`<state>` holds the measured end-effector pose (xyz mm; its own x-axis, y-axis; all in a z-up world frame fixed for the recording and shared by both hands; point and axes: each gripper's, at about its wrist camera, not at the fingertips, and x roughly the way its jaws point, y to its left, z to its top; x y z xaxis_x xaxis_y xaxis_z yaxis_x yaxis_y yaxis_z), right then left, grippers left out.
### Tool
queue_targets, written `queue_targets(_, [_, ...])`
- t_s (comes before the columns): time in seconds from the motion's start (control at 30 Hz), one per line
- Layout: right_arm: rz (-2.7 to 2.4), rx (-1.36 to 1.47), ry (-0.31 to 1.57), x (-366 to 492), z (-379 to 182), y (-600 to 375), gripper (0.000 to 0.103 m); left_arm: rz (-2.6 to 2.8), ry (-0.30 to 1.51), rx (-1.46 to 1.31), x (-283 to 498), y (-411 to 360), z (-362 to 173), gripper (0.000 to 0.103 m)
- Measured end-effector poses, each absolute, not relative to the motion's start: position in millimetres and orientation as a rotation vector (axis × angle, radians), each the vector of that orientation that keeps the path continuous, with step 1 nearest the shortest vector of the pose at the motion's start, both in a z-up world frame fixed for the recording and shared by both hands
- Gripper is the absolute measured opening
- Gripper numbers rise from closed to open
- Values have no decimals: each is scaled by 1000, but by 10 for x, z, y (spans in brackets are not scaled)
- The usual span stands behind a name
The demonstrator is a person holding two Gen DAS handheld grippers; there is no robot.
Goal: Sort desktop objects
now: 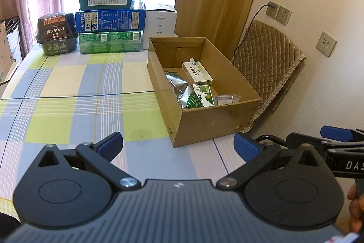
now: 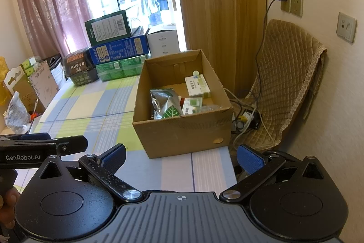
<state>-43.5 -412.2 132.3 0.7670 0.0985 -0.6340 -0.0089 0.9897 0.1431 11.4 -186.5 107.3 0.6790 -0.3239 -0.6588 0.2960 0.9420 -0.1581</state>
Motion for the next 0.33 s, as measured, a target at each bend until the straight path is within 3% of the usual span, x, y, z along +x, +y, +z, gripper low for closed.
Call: queue_targets(0.33, [59,133,699,-434,1294,-4125,101,-343,733,-48,88,-1851,1065,102])
